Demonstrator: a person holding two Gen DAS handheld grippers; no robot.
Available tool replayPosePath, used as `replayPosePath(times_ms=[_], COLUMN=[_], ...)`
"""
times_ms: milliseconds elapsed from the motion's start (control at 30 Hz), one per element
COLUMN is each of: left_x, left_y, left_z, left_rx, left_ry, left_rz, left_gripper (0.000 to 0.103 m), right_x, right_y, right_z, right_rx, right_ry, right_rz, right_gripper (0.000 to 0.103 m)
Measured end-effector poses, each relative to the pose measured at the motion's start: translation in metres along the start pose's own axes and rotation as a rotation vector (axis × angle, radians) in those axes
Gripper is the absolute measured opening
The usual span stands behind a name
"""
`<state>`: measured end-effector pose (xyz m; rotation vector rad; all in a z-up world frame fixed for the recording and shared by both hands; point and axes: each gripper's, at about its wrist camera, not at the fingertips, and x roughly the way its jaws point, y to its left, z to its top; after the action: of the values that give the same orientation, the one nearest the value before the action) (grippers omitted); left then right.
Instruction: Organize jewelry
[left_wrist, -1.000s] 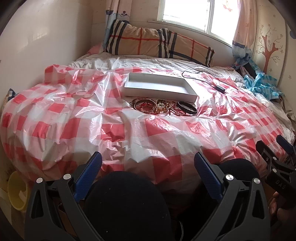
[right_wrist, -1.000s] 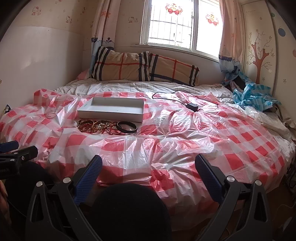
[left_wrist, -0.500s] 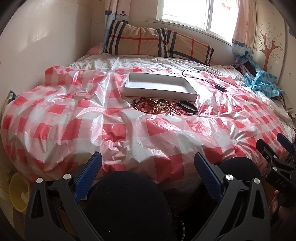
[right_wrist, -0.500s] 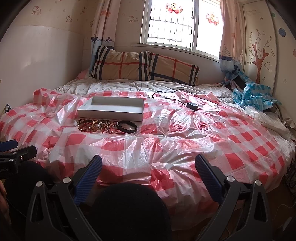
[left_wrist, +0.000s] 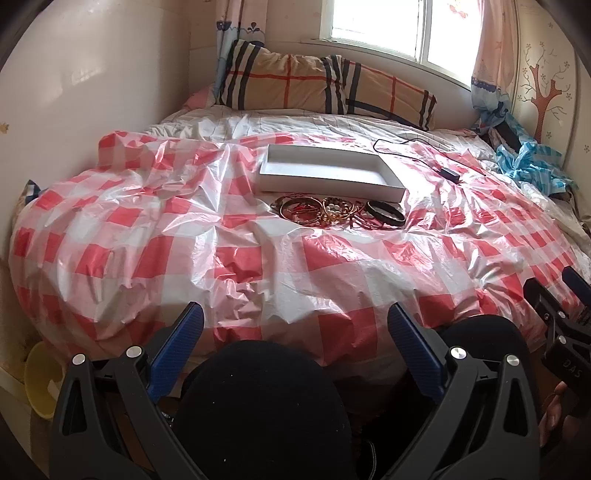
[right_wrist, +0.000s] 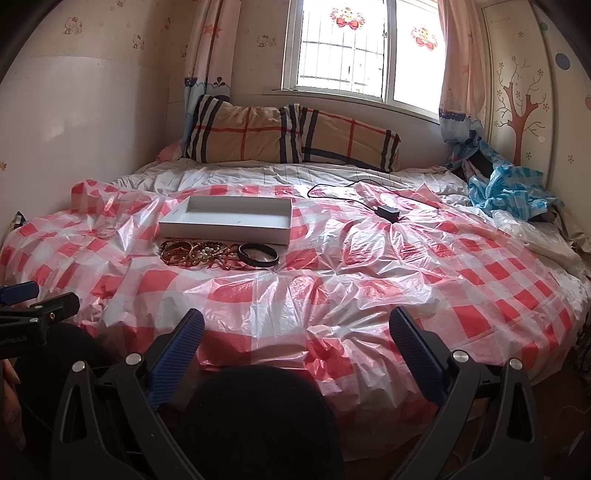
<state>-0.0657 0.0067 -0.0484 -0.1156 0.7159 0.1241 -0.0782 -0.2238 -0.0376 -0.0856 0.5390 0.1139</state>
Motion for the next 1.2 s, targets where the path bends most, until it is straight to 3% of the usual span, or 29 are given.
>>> replayPosePath(times_ms=[200, 300, 400, 500, 733, 933, 1200], left_x=[0.005, 0.005, 0.007, 0.019, 0.069, 0.142, 0.215], left_y=[-0.001, -0.002, 0.006, 0.018, 0.031, 0.018, 0.004], left_z=[0.001, 0.005, 0.017, 0.035, 0.072, 0.108, 0.121], left_rx=[0.006, 0.022, -0.023, -0.096, -0.093, -0.047, 0.016], left_ry=[0.037, 0.054, 0.073, 0.095, 0.128, 0.179, 0.252], left_rz=[0.026, 0.043, 0.004, -0.039, -0.021, -0.035, -0.071], left_gripper=[0.096, 0.096, 0.096, 0.096, 0.096, 0.096, 0.096], right_x=[0.001, 0.008, 0.013, 0.031, 0.110, 0.188, 0.269], right_y=[0.005, 0.009, 0.010, 0.014, 0.019, 0.010, 0.027], right_z=[0.002, 0.008, 0.023, 0.042, 0.070, 0.083, 0.086], right_rx=[-0.025, -0.065, -0.069, -0.091, -0.168, -0.113, -0.136], right_ry=[0.023, 0.082, 0.071, 0.074, 0.164, 0.273, 0.389], right_rz=[0.011, 0.106, 0.207, 0.224, 0.258, 0.315, 0.401], right_gripper=[0.096, 0.096, 0.096, 0.096, 0.096, 0.096, 0.096])
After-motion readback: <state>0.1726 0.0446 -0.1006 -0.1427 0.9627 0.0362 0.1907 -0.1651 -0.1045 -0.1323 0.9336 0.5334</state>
